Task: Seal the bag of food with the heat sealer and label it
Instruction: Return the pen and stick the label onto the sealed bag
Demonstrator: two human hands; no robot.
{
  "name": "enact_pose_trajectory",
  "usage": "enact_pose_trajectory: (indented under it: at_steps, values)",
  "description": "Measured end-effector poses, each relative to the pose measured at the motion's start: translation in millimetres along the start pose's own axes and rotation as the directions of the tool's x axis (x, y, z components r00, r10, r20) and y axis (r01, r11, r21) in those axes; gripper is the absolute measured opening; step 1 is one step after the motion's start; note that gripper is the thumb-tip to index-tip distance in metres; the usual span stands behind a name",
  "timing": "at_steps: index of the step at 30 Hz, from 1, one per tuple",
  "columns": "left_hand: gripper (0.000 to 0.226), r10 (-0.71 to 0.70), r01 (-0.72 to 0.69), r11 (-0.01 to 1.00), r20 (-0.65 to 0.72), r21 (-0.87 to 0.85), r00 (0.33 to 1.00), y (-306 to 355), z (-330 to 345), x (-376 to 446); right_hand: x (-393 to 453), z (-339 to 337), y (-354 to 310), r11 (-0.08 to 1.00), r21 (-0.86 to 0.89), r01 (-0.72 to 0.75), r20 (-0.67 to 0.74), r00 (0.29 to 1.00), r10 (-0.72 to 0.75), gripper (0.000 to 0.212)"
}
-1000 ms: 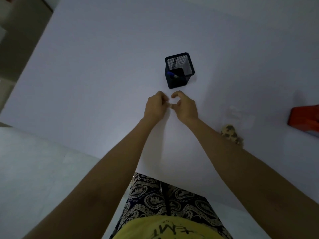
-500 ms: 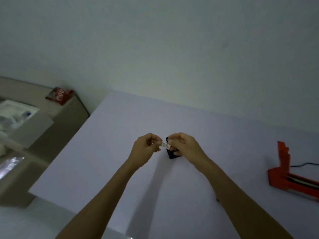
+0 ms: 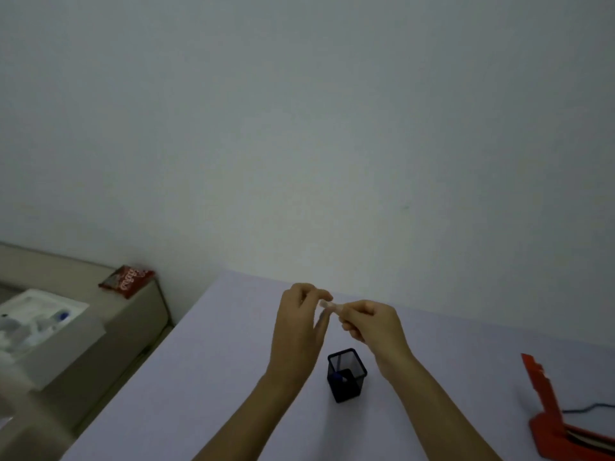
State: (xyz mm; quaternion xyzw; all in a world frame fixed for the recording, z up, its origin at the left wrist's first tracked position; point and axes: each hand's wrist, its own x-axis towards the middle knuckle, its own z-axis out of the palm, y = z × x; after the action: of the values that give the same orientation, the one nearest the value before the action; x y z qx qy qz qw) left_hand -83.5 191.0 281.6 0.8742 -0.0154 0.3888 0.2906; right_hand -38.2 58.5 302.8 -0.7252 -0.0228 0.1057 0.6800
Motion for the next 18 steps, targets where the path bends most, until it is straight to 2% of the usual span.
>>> enact_pose_trajectory:
  at_steps: [2, 5, 8, 13, 18]
  values:
    - [0.011, 0.139, -0.136, 0.987, -0.024, 0.083, 0.99, 4, 5, -2, -3, 3, -5, 0.999, 0.042, -0.001, -0.02, 1.0, 0.002, 0.008]
    - [0.022, 0.077, -0.076, 0.997, -0.034, 0.011, 0.996, 7, 6, -1, -6, 5, -10, 0.992, 0.123, -0.011, -0.019, 1.0, 0.013, 0.009]
    - [0.023, 0.012, -0.016, 0.998, -0.072, -0.053, 0.997, 12, 4, 2, -9, 7, -13, 0.976, 0.215, -0.033, 0.025, 0.999, 0.028, 0.012]
    - [0.021, 0.063, -0.068, 0.995, -0.07, -0.068, 0.996, 6, 1, 12, -10, 8, -20, 0.933, 0.358, -0.04, 0.067, 0.998, 0.017, 0.017]
    - [0.019, 0.013, -0.018, 0.99, -0.041, -0.137, 0.999, 5, 2, 17, -12, 9, -21, 0.944, 0.329, 0.018, 0.033, 0.999, -0.03, 0.013]
